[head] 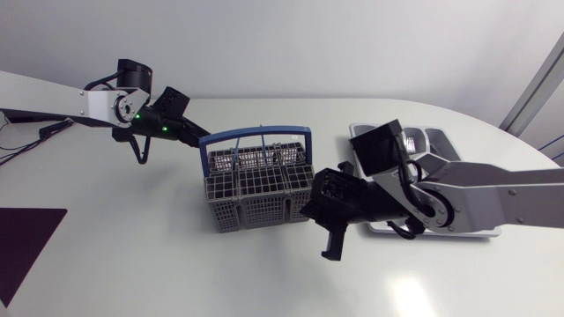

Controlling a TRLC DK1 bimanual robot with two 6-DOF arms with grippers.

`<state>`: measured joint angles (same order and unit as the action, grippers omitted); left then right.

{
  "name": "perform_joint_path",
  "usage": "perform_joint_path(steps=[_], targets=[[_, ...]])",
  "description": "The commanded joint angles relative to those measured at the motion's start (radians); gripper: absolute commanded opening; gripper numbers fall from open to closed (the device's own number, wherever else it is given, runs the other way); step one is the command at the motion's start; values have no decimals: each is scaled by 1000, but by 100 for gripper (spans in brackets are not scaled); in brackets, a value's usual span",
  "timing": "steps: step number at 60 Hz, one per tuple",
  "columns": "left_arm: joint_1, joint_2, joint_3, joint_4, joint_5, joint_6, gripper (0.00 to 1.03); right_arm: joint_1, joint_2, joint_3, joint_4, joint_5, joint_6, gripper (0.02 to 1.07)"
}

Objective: Unload the cutlery basket into the drawer organizer.

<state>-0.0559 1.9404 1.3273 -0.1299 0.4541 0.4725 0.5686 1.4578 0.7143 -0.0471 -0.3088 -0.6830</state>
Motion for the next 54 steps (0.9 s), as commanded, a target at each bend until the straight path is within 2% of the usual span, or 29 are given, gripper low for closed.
perform_joint_path(steps=[1, 17, 41, 54], targets=[[-7, 26, 21, -27, 24, 20, 16, 4, 39, 30, 24, 13, 19, 7], [-39, 11, -27, -135, 55, 135, 16, -42, 93, 65, 78, 66, 20, 7], [-75, -103, -183, -200, 74, 247, 16, -84, 141, 100, 136, 122, 28, 7], [-101, -179, -284, -208, 83, 264, 16, -93, 173, 128, 162, 139, 40, 7]])
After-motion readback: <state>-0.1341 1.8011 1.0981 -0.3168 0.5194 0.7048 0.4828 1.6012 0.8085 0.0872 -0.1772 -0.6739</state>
